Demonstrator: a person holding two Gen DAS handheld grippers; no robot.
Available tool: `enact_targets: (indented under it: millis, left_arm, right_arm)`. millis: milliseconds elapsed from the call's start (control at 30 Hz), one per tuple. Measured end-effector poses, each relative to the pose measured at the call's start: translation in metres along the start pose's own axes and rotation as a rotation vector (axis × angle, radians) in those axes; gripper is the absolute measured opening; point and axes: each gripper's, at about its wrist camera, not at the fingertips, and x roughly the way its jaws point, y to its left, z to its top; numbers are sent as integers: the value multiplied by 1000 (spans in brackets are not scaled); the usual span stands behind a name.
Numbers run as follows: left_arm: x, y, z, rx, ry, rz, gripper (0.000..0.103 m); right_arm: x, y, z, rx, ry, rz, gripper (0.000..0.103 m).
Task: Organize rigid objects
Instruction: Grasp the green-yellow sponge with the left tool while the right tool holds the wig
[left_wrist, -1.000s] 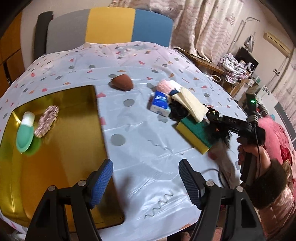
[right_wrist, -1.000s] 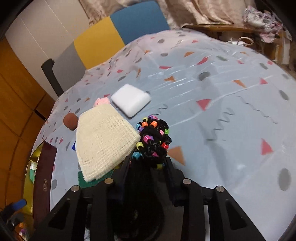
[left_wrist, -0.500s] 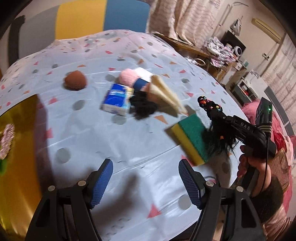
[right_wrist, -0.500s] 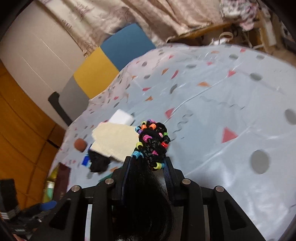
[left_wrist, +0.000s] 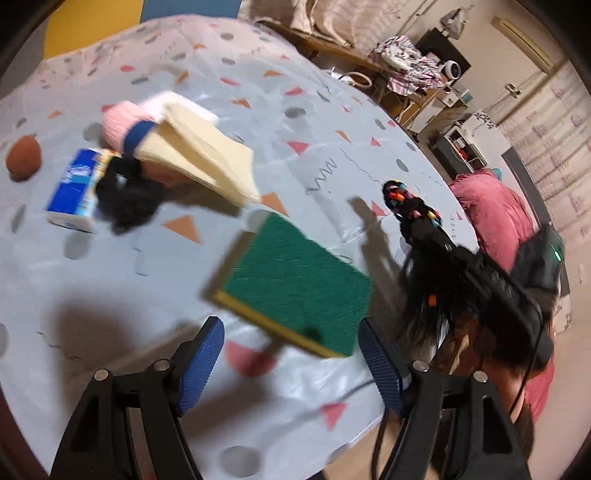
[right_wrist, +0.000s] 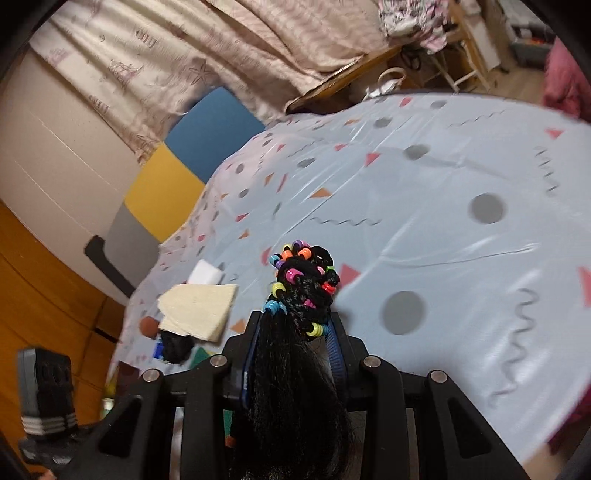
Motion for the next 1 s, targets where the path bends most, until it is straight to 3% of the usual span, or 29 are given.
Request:
enact_targets:
  millis: [167, 400, 567, 733, 867, 933, 1000]
  left_arm:
    - [24, -11, 10, -37, 54, 14, 85]
    - [45, 9, 38, -209, 77, 13, 85]
    - [57, -11, 45, -78, 55, 126, 88]
    - [57, -16, 40, -36, 32, 130, 88]
    - [45, -22, 36, -26, -12, 139, 88]
    - [50, -28, 35, 21, -9, 187, 89]
    - [56, -30, 34, 49, -13, 198, 95]
  right_arm:
    - [-3, 2, -9, -63, 4, -26, 34]
    - [8, 10, -26, -71, 36, -24, 34]
    - [-7, 16, -36, -115, -10, -107, 34]
    - [-34, 3, -36, -106, -90, -200, 34]
    - [-50, -11, -36, -52, -120, -202, 34]
    - [-51, -11, -38, -44, -114, -197, 34]
    - [-50, -8, -42, -47, -104, -191, 34]
